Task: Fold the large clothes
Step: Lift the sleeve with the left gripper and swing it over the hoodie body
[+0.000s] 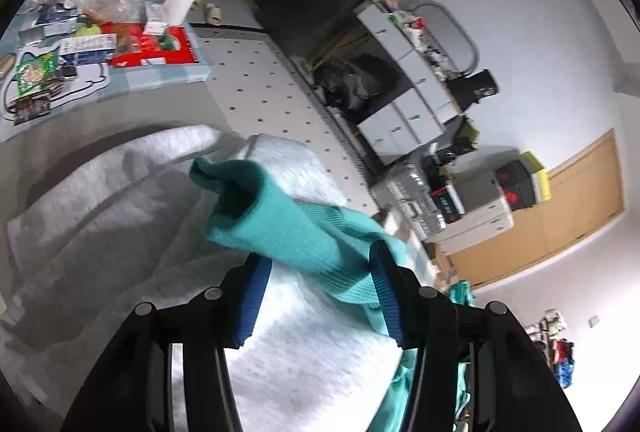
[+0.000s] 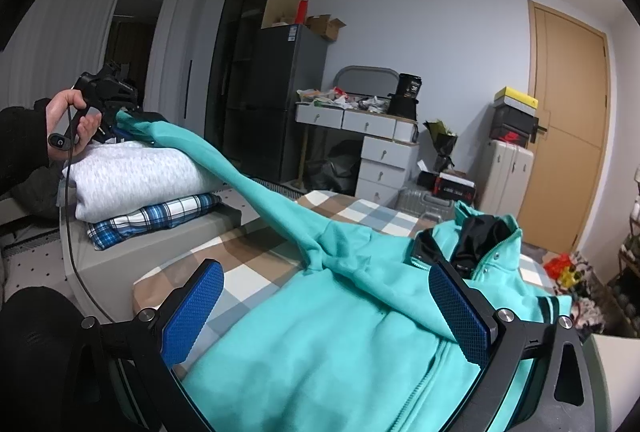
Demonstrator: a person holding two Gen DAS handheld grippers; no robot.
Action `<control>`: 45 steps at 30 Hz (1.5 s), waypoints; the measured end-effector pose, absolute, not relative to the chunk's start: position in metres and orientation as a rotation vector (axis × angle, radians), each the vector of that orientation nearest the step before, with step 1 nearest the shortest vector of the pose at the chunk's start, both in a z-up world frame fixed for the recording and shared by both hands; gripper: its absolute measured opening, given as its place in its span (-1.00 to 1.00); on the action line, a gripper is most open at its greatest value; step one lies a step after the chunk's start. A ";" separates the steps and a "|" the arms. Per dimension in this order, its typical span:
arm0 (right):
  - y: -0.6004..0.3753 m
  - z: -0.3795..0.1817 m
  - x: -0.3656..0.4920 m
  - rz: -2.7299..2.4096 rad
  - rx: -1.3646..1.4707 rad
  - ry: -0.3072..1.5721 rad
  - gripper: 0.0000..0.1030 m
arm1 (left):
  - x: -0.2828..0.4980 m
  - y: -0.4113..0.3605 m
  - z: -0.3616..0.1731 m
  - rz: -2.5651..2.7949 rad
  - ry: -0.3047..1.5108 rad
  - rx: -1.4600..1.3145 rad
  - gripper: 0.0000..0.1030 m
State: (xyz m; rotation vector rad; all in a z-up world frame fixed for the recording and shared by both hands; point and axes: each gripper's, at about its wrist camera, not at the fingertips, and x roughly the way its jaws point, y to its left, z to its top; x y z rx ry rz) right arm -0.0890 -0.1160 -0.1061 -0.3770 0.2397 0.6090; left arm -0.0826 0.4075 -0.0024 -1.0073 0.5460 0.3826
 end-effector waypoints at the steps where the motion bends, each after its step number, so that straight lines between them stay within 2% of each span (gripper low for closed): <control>1: -0.116 -0.106 -0.089 0.609 -0.376 0.239 1.00 | -0.082 0.408 -0.004 0.384 0.544 -1.013 -0.24; 4: -0.117 -0.106 -0.090 0.606 -0.378 0.237 1.00 | -0.080 0.414 -0.006 0.412 0.548 -1.011 -0.49; 6: -0.117 -0.106 -0.089 0.604 -0.379 0.239 1.00 | -0.078 0.416 -0.008 0.420 0.562 -1.011 -0.80; 9: -0.117 -0.106 -0.089 0.604 -0.379 0.241 1.00 | -0.076 0.415 -0.006 0.434 0.557 -0.987 -0.89; 14: -0.117 -0.106 -0.088 0.609 -0.374 0.244 1.00 | -0.070 0.406 0.022 0.432 0.502 -0.929 -0.91; 20: -0.118 -0.105 -0.085 0.593 -0.368 0.248 1.00 | -0.037 0.371 0.092 0.310 0.430 -0.792 -0.93; 26: -0.131 -0.092 -0.083 0.527 -0.277 0.270 1.00 | 0.017 0.286 0.157 0.108 0.393 -0.647 -0.93; 31: -0.176 -0.079 -0.083 0.477 -0.024 0.331 1.00 | 0.070 0.191 0.185 -0.092 0.409 -0.560 -0.93; 38: -0.244 -0.083 -0.082 0.300 0.183 0.363 1.00 | 0.143 0.064 0.181 -0.287 0.507 -0.428 -0.93; 42: -0.277 -0.084 -0.078 0.208 0.288 0.375 1.00 | 0.179 -0.021 0.140 -0.388 0.636 -0.360 -0.93; 45: -0.296 -0.086 -0.074 0.131 0.332 0.392 1.00 | 0.195 -0.087 0.086 -0.449 0.762 -0.309 -0.93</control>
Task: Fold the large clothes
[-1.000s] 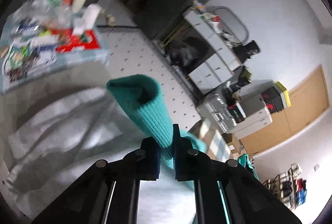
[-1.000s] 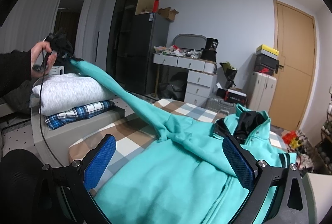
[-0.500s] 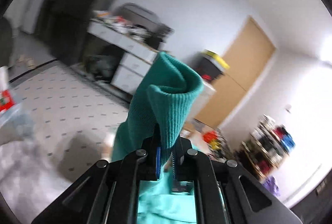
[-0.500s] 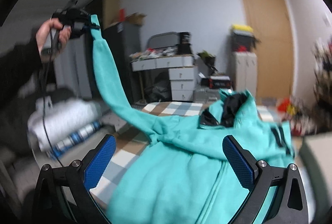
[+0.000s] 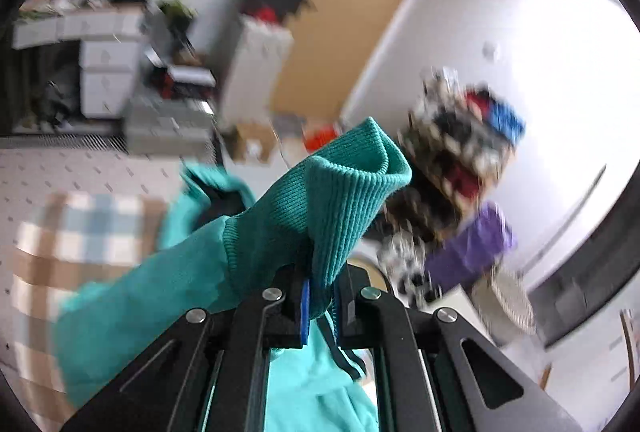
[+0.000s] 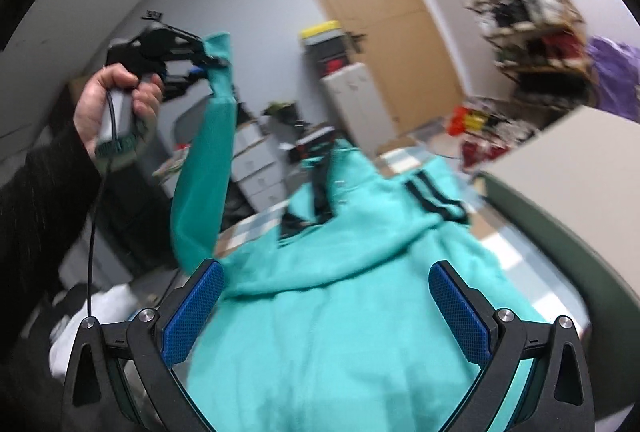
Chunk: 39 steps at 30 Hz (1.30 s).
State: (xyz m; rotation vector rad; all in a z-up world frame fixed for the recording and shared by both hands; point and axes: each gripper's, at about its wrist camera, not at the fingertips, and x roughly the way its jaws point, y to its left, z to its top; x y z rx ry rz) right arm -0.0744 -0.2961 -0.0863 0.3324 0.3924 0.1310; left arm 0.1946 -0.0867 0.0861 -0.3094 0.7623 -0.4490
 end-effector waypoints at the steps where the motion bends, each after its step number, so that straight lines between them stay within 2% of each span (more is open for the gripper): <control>1: -0.303 -0.087 -0.073 0.106 0.344 0.398 1.00 | 0.200 -0.101 0.071 -0.464 0.802 -0.314 -0.93; 7: -0.343 -0.098 -0.068 -0.031 0.465 0.449 1.00 | 0.211 -0.154 -0.038 -0.547 1.046 -0.367 -0.93; 10: -0.355 -0.105 -0.065 -0.074 0.501 0.485 1.00 | 0.211 -0.159 -0.058 -0.575 1.155 -0.434 -0.90; 11: -0.357 -0.106 -0.063 -0.081 0.507 0.497 1.00 | 0.208 -0.151 -0.063 -0.597 1.175 -0.475 -0.79; 13: -0.358 -0.108 -0.061 -0.083 0.519 0.514 1.00 | 0.203 -0.144 -0.059 -0.660 1.184 -0.531 -0.32; 14: -0.356 -0.110 -0.061 -0.082 0.521 0.519 1.00 | 0.195 -0.135 -0.056 -0.687 1.178 -0.546 0.07; 15: -0.356 -0.111 -0.060 -0.079 0.522 0.527 1.00 | 0.185 -0.123 -0.048 -0.715 1.146 -0.561 0.26; 16: -0.355 -0.111 -0.059 -0.072 0.525 0.534 1.00 | 0.180 -0.118 -0.042 -0.733 1.119 -0.560 0.33; 17: -0.355 -0.112 -0.060 -0.069 0.528 0.539 1.00 | 0.177 -0.114 -0.035 -0.750 1.092 -0.550 0.49; 18: -0.354 -0.112 -0.060 -0.073 0.528 0.541 1.00 | 0.170 -0.102 -0.033 -0.757 1.072 -0.529 0.54; 24: -0.345 -0.113 -0.061 -0.053 0.529 0.553 1.00 | 0.143 0.007 -0.021 -0.504 0.997 -0.310 0.54; 31: -0.331 -0.112 -0.056 -0.044 0.468 0.558 1.00 | 0.137 0.096 -0.075 -0.286 1.058 -0.374 0.54; 35: -0.327 -0.113 -0.051 -0.053 0.449 0.569 1.00 | 0.141 0.083 -0.103 -0.298 1.115 -0.391 0.54; 38: -0.324 -0.114 -0.049 -0.057 0.430 0.576 1.00 | 0.151 0.057 -0.117 -0.307 1.138 -0.306 0.55; 39: -0.323 -0.115 -0.048 -0.058 0.426 0.579 1.00 | 0.153 0.047 -0.124 -0.303 1.152 -0.274 0.64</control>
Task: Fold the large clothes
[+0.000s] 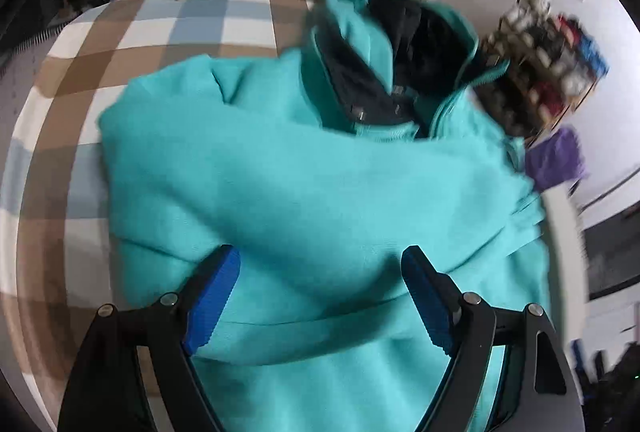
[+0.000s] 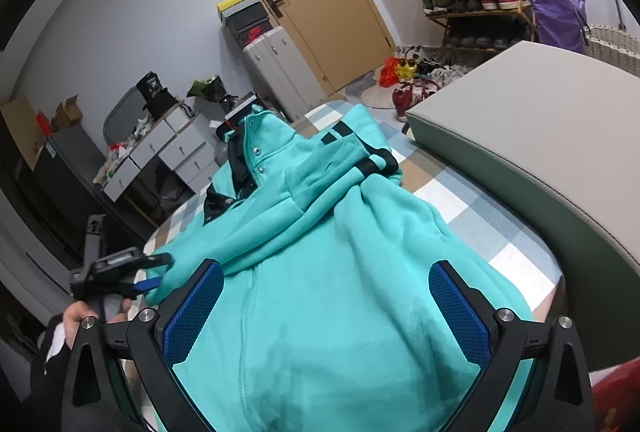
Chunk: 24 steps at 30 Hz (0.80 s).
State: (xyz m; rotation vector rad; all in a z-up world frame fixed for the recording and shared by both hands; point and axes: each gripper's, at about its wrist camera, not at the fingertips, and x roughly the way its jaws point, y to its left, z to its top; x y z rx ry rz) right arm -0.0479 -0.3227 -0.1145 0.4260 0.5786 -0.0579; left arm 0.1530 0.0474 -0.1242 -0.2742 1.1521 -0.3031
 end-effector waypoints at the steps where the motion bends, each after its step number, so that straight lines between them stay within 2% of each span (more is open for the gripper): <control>1: -0.322 -0.115 -0.047 -0.058 0.420 0.581 1.00 | 0.154 0.042 -0.129 -0.300 1.154 -0.257 0.67; 4: -0.318 -0.116 -0.045 -0.058 0.392 0.595 1.00 | 0.157 0.035 -0.133 -0.292 1.153 -0.241 0.84; 6: -0.315 -0.118 -0.042 -0.051 0.373 0.611 1.00 | 0.154 0.030 -0.127 -0.286 1.157 -0.219 0.84; 10: -0.307 -0.114 -0.040 -0.015 0.346 0.588 1.00 | 0.132 0.055 -0.096 -0.322 1.104 -0.389 0.84; 16: -0.260 -0.069 -0.013 0.144 0.187 0.528 1.00 | 0.040 0.096 -0.036 -0.202 0.854 -0.501 0.88; 22: -0.174 -0.046 0.080 0.341 0.068 0.625 0.99 | -0.023 0.115 -0.025 0.018 0.626 -0.504 0.88; 24: -0.144 -0.057 0.105 0.366 0.009 0.676 0.83 | -0.027 0.121 -0.027 0.070 0.599 -0.477 0.88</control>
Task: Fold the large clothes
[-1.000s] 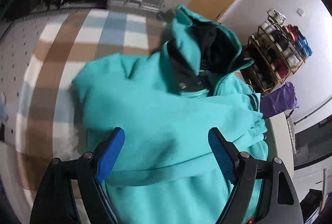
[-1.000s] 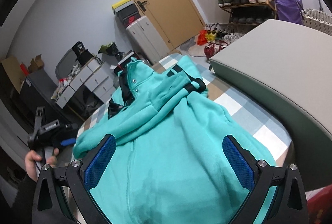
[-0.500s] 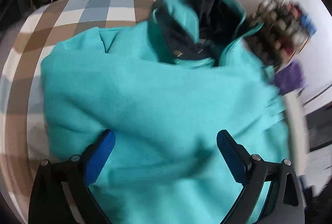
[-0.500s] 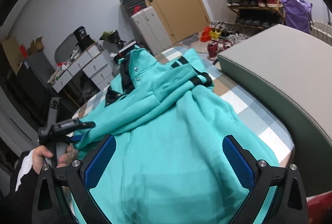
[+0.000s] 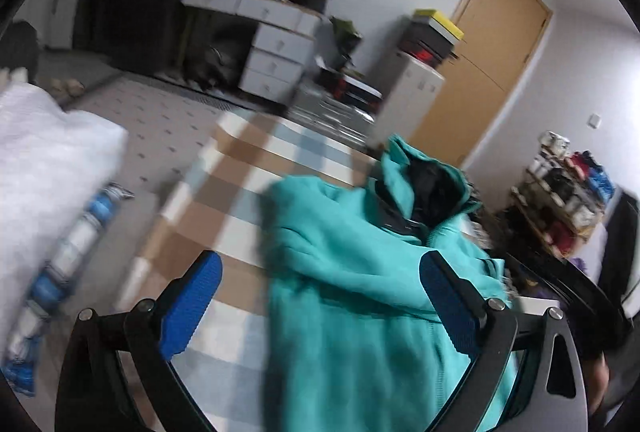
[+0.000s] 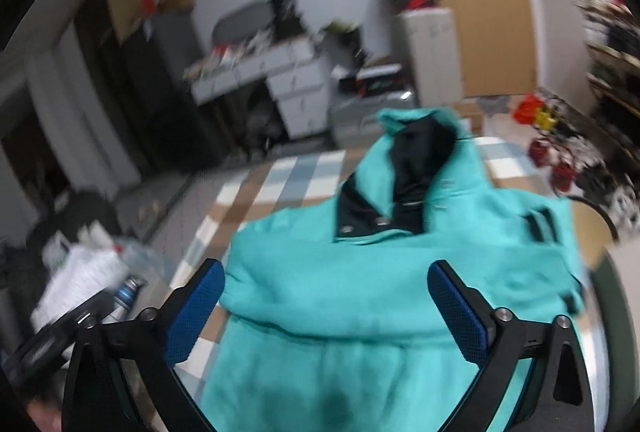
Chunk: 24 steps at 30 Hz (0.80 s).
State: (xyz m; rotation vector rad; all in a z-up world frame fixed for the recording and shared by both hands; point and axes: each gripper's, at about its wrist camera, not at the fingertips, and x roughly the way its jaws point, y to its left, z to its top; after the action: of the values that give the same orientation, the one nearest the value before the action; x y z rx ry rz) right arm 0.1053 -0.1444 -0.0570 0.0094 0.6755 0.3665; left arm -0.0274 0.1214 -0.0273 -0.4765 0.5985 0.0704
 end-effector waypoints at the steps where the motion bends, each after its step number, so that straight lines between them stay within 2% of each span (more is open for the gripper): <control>1: -0.123 -0.068 0.126 0.406 -0.030 0.731 0.60 | -0.030 0.127 -0.028 0.102 0.579 -0.471 0.88; 2: -0.108 -0.079 0.142 0.423 -0.058 0.782 0.32 | -0.032 0.133 -0.028 0.112 0.564 -0.464 0.88; 4: -0.087 -0.099 0.169 0.419 -0.102 0.877 0.08 | -0.032 0.143 -0.028 0.131 0.554 -0.426 0.88; 8: -0.056 -0.145 0.212 0.373 -0.165 1.004 0.06 | -0.026 0.153 -0.034 0.170 0.527 -0.378 0.88; 12: -0.034 -0.205 0.238 0.234 -0.369 1.155 0.02 | -0.015 0.153 -0.042 0.141 0.572 -0.326 0.88; 14: -0.027 -0.208 0.235 0.199 -0.490 1.071 0.01 | -0.012 0.154 -0.045 0.114 0.594 -0.326 0.88; 16: -0.026 -0.208 0.235 0.184 -0.536 1.072 0.01 | -0.010 0.158 -0.046 0.110 0.606 -0.336 0.88; 19: -0.039 -0.190 0.234 0.225 -0.448 1.080 -0.24 | -0.016 0.160 -0.045 0.105 0.614 -0.362 0.88; 21: -0.052 -0.172 0.225 0.252 -0.373 1.048 -0.19 | -0.020 0.162 -0.046 0.109 0.625 -0.383 0.88; 24: -0.060 -0.165 0.205 0.335 -0.349 1.078 -0.22 | -0.023 0.167 -0.049 0.102 0.639 -0.437 0.88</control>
State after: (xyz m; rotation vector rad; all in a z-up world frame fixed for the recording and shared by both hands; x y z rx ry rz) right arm 0.2050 -0.0602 -0.1645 -0.3488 1.0784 0.3347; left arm -0.0235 0.1666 -0.0487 -0.4374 0.6394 0.1016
